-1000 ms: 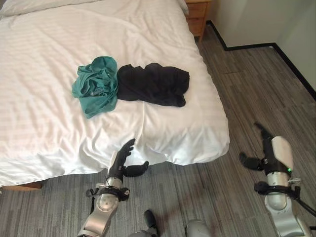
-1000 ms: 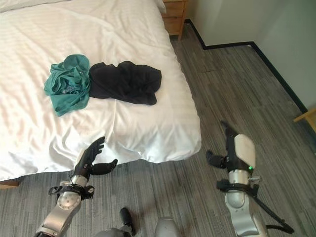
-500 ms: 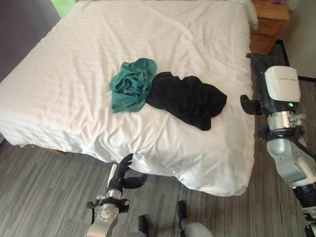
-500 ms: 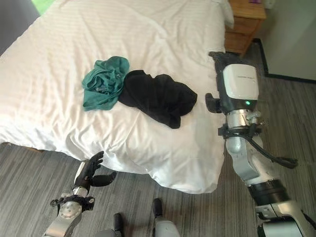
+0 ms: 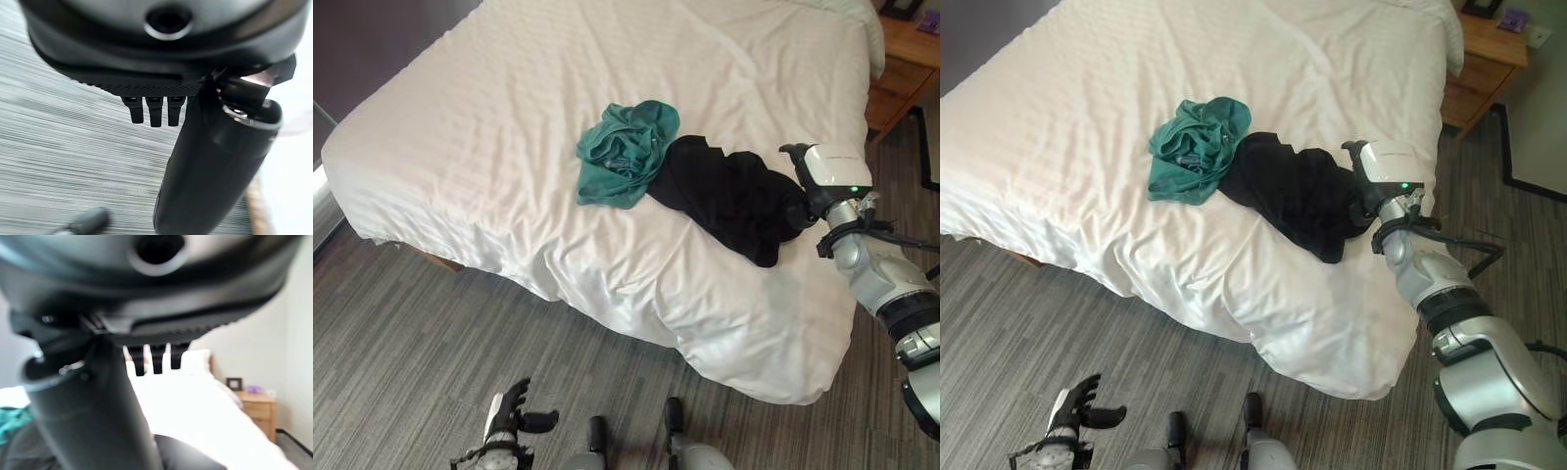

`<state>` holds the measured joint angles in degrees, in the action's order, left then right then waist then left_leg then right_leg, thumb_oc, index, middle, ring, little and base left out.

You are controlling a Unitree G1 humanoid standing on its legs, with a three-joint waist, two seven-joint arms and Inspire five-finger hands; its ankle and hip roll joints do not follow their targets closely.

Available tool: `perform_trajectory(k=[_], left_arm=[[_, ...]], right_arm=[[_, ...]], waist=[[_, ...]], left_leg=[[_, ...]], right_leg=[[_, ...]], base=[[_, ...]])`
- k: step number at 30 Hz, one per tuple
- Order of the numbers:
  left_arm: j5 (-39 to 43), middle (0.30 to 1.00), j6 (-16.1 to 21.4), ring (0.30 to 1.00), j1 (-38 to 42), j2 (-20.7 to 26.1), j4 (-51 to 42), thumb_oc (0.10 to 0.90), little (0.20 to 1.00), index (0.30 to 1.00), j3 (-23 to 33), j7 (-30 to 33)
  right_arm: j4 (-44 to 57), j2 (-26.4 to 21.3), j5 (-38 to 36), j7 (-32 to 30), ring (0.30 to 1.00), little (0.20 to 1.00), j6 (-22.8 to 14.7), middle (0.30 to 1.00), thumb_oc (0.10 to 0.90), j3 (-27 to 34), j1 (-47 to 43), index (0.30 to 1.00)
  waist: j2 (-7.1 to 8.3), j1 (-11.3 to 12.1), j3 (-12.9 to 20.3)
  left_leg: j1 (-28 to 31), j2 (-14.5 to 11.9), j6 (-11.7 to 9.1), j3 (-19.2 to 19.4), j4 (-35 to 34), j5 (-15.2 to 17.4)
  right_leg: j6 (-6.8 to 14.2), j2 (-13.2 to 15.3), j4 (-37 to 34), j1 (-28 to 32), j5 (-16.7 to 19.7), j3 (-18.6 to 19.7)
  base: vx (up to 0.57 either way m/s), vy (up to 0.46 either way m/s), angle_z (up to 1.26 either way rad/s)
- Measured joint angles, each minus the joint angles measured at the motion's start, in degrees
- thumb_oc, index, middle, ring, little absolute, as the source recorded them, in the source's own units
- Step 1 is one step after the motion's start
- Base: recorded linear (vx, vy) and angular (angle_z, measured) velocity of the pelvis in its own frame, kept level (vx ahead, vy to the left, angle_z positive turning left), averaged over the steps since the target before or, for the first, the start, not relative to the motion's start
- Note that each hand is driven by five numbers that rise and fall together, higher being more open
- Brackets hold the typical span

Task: Pick up bed clothes into laundry basket.

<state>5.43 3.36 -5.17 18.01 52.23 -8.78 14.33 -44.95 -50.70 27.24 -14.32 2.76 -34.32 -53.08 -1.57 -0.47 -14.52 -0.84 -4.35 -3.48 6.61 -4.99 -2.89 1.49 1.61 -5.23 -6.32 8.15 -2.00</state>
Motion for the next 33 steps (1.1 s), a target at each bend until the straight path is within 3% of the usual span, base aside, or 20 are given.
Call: perform_trajectory(k=[3,8,11,13,14,15,21,25,30,33], left_arm=[[-0.1,0.9,0.1,0.9,2.1,-0.4,7.1,0.8,0.9,0.9,0.0,0.2],[0.0,0.9,1.8,0.9,4.3,-0.8,10.9,0.8,0.9,0.9,-0.2,0.2],[0.0,0.9,2.0,0.9,7.3,-2.3,15.0,0.8,0.9,0.9,-0.3,0.2],[-0.1,0.9,2.1,0.9,7.1,-2.6,16.5,0.8,0.9,0.9,-0.4,0.2],[-0.1,0.9,2.0,0.9,6.9,-2.6,17.4,0.8,0.9,0.9,-0.4,0.2],[-0.1,0.9,2.0,0.9,6.8,-2.6,18.6,0.8,0.9,0.9,-0.4,0.2],[-1.3,0.9,2.0,0.9,5.9,-2.7,22.6,0.8,0.9,0.9,0.7,0.1],[-2.2,0.9,2.0,0.9,5.9,-2.7,23.4,0.8,0.9,0.9,2.7,0.1],[-2.3,0.9,1.3,0.9,6.8,-2.5,23.0,0.8,0.9,0.9,5.0,0.0],[-3.3,0.9,0.3,0.9,7.6,-1.8,22.8,0.8,0.9,0.9,7.3,-0.1]], right_arm=[[-6.8,-0.3,-1.9,-0.1,0.9,0.9,-0.1,0.9,0.8,-1.5,-3.7,0.9],[-13.2,-0.9,-4.6,-1.3,0.9,0.9,-1.2,0.9,0.8,-3.7,-7.8,0.9],[-13.6,-2.8,-6.3,-2.2,0.9,0.9,-1.5,0.9,0.8,-4.0,-8.7,0.9],[-14.0,-2.8,-6.7,-2.5,0.9,0.9,-1.9,0.9,0.8,-4.9,-8.7,0.9],[-14.4,-2.7,-6.7,-2.8,0.778,0.778,-2.2,0.778,0.718,-5.3,-8.8,0.778],[-14.9,-2.7,-6.7,-3.3,0.3,0.3,-2.3,0.3,0.4,-5.4,-9.1,0.3],[-15.0,-2.8,-7.3,-3.3,0.3,0.3,-2.6,0.3,0.4,-6.0,-10.4,0.3],[-12.2,-3.4,-7.7,-2.3,0.3,0.3,-2.6,0.3,0.4,-6.0,-10.8,0.3],[0.4,-13.2,-9.7,0.3,0.3,0.3,-4.0,0.3,0.4,-6.5,-10.9,0.3],[7.7,-21.8,-12.9,0.2,0.3,0.3,-4.1,0.3,0.4,-4.1,-12.5,0.3]], waist=[[-1.01,0.2,0.6],[-3.05,2.0,1.4],[-5.61,2.8,0.1],[-6.27,3.1,-0.1],[-6.34,3.1,-0.1],[-6.38,3.1,-0.4],[-6.2,2.8,-1.2],[-5.31,2.6,-2.2],[-4.15,2.2,-3.3],[-2.54,1.1,-3.4]], left_leg=[[-3.5,0.1,-0.3,-1.3,0.2,-0.8],[-9.4,0.1,-1.3,-2.7,1.0,-1.8],[-12.0,0.1,-2.4,-3.7,0.8,-3.1],[-12.7,0.0,-2.9,-3.8,0.8,-3.4],[-13.4,0.0,-3.0,-3.9,0.8,-3.5],[-13.8,-0.2,-3.0,-3.9,0.7,-3.5],[-13.1,-0.3,-3.0,-3.6,0.1,-3.5],[-11.9,-0.3,-3.0,-2.9,0.0,-3.5],[-6.8,0.4,-3.0,-2.2,-0.1,-3.2],[-4.0,0.4,-1.2,-1.2,-0.1,-1.6]], right_leg=[[-0.1,0.2,0.0,-2.6,0.2,-1.7],[0.2,0.4,0.0,-7.3,0.0,-2.9],[-0.2,0.5,0.0,-9.1,0.9,-4.8],[-0.1,0.5,0.0,-9.5,0.8,-5.2],[0.2,0.4,0.0,-10.2,0.6,-5.3],[0.1,0.2,0.0,-10.6,0.7,-5.3],[0.1,0.1,0.0,-10.3,0.7,-5.2],[0.1,0.2,0.0,-9.4,0.7,-4.7],[0.3,0.8,0.0,-4.5,0.6,-3.9],[0.8,0.7,0.0,-2.2,0.2,-3.0]], base=[[0.0,-0.045,0.26],[-0.02,-0.071,0.15],[-0.02,-0.033,0.29],[-0.01,-0.015,0.16],[0.0,0.013,0.04],[0.0,0.0,0.0],[0.0,0.006,0.0],[0.04,0.056,-0.06],[0.05,0.102,-0.03],[0.07,0.097,-0.13]])
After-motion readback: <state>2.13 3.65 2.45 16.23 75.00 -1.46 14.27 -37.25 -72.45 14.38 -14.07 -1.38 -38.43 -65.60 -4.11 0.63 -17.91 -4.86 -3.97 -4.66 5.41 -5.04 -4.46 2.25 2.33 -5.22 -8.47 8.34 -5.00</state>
